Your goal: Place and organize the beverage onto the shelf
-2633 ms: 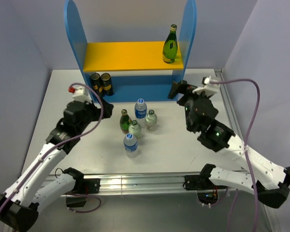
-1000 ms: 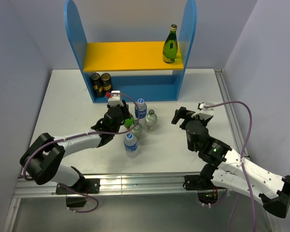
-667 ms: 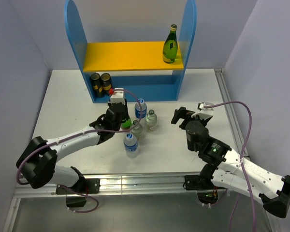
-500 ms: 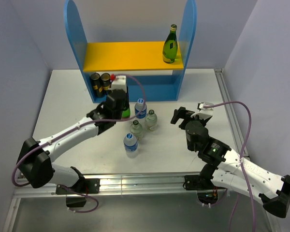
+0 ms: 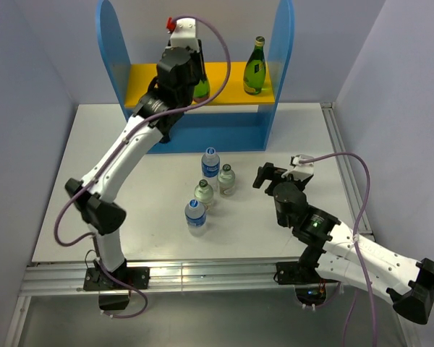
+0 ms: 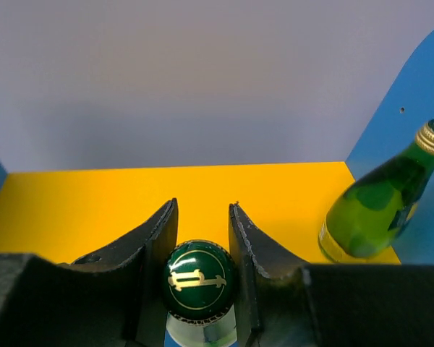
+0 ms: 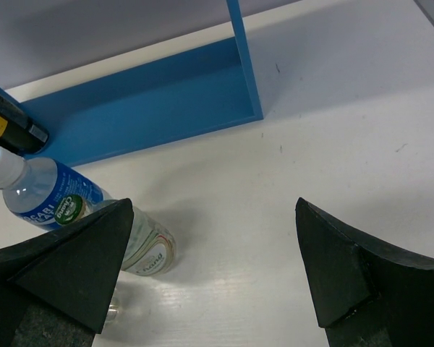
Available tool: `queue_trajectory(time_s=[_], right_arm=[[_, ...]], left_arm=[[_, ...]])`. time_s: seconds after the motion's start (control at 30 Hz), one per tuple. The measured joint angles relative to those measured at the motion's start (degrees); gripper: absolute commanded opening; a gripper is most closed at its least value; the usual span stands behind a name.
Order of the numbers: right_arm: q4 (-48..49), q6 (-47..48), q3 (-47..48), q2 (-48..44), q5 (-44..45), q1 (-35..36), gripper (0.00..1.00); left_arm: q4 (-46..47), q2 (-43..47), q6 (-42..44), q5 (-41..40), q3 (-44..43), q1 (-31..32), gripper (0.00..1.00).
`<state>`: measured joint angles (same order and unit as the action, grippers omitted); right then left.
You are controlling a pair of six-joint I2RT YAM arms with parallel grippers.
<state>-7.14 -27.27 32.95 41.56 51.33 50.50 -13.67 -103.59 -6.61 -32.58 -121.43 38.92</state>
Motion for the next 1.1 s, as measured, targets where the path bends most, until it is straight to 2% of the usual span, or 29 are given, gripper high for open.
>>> queue_trajectory(time_s=[0.1, 0.2, 0.6, 0.7, 0.73, 0.9, 0.93, 1.03, 1.1], right_arm=[[0.44, -0.17, -0.52, 0.31, -0.02, 0.00, 1.00], [0.79, -0.24, -1.07, 0.68, -0.07, 0.00, 1.00], [1.66, -0.96, -1.60, 2.45, -1.38, 0.00, 1.00], [1.68, -1.14, -1.60, 2.29, -1.51, 0.00, 1.00], [1.68, -1.22, -1.62, 2.23, -1.53, 0.00, 1.00], [1.70, -1.44, -1.62, 1.99, -1.53, 0.00, 1.00], [1.70, -1.46, -1.62, 1.99, -1.53, 0.00, 1.00], [1.73, -1.49, -1.64, 1.99, -1.55, 0.00, 1.00], [1.77, -1.51, -1.70, 1.99, -1.53, 0.00, 1.00]], left_arm=[[-2.60, -6.95, 1.01, 1.95, -9.03, -0.63, 0.00], [-3.61, -11.87, 1.42, 4.22, -14.03, -0.79, 0.00], [0.17, -18.32, -2.08, 13.55, -19.50, -3.50, 0.01], [2.25, -19.37, -2.95, 15.13, -19.76, -3.98, 0.16], [2.84, -19.65, -3.23, 15.63, -19.76, -4.02, 0.29], [5.11, -20.13, -4.04, 18.12, -19.76, -3.87, 0.56], [5.99, -20.13, -4.22, 18.38, -19.76, -3.85, 0.65], [9.97, -20.06, -4.83, 18.99, -19.76, -3.78, 0.71], [11.17, -20.06, -4.87, 19.28, -19.76, -3.78, 0.71]])
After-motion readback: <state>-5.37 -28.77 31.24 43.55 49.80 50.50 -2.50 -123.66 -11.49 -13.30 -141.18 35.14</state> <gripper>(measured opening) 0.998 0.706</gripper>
